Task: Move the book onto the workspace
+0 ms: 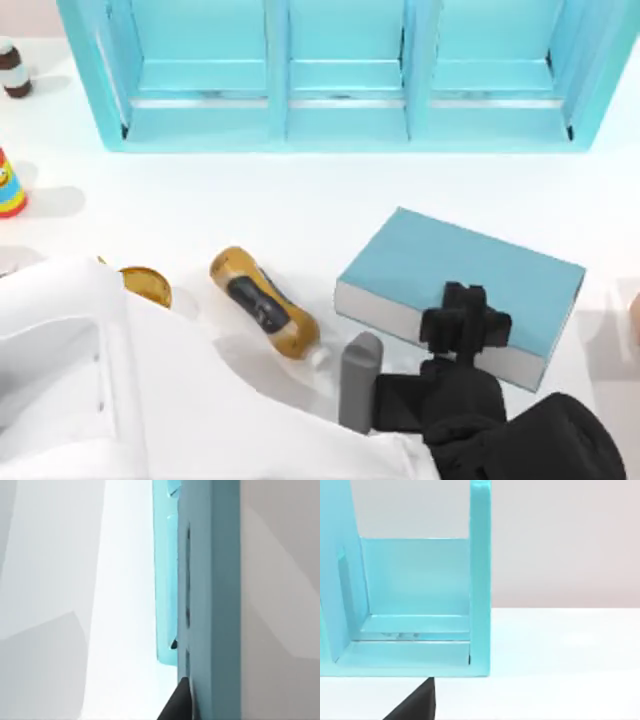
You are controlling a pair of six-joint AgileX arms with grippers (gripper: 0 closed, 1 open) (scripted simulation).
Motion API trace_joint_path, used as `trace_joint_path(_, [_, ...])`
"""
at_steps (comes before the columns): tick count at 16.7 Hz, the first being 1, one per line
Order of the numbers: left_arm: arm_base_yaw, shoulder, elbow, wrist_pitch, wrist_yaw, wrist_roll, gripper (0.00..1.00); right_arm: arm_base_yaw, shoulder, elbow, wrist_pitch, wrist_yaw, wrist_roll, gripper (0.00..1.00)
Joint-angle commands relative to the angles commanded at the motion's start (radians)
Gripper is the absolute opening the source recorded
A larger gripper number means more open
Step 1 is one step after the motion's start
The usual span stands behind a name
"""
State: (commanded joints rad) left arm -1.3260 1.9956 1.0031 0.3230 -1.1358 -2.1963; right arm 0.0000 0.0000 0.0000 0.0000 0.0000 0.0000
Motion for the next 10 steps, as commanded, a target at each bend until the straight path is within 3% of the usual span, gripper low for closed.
trace_joint_path(6, [0.001,0.04,-0.016,0.055,0.001,0.001,0.0,0.0,0.0,0.0,0.0,0.0,0.0,1.0])
trace_joint_path(10, [0.001,0.04,-0.016,0.055,0.001,0.001,0.3,0.0,0.0,0.0,0.0,0.0,0.0,1.0])
